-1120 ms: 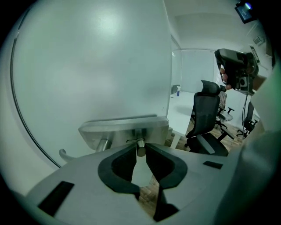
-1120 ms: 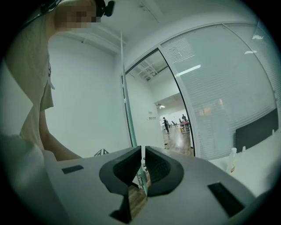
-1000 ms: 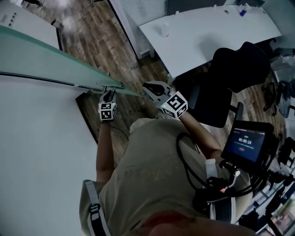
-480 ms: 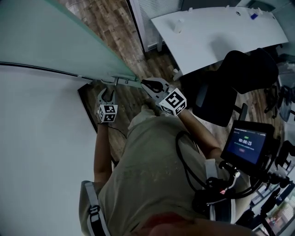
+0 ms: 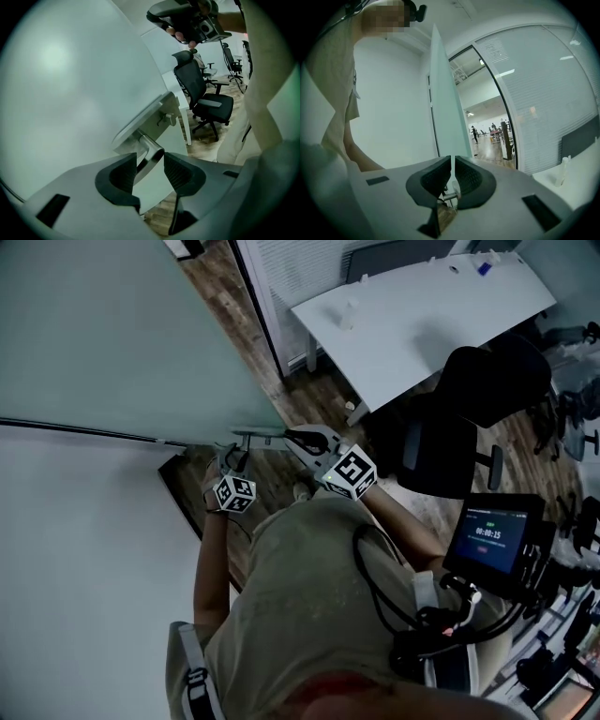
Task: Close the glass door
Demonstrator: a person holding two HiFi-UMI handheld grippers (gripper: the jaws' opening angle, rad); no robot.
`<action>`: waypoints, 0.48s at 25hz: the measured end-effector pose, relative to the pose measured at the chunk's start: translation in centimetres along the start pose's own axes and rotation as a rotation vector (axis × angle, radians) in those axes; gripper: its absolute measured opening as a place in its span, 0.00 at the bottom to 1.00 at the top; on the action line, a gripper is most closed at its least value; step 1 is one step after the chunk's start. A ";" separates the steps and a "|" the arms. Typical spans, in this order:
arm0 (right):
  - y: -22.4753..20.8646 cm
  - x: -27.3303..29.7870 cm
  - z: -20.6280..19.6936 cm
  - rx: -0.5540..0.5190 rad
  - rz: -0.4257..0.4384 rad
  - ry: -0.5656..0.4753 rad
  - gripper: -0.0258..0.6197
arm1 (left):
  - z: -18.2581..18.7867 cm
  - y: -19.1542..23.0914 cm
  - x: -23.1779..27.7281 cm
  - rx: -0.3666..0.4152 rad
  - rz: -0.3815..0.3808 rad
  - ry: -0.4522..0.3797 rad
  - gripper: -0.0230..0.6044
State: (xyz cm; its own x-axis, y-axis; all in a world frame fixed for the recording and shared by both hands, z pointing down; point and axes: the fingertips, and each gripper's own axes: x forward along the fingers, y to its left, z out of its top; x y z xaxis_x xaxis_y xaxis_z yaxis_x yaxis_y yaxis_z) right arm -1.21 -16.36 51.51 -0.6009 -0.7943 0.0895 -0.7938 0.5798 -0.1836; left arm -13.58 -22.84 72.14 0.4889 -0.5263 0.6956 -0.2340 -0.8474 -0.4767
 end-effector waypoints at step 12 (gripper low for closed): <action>-2.3 -0.6 -0.3 0.033 -0.107 -0.027 0.07 | 0.6 0.3 0.3 0.035 -0.034 -0.015 0.34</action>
State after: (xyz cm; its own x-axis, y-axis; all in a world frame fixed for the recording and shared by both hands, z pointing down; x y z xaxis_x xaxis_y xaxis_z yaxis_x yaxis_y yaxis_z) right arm 0.97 -17.22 52.16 -0.5094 -0.8564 0.0842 -0.8497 0.4852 -0.2065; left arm -13.03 -23.24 71.85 0.5085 -0.4959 0.7039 -0.1872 -0.8616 -0.4717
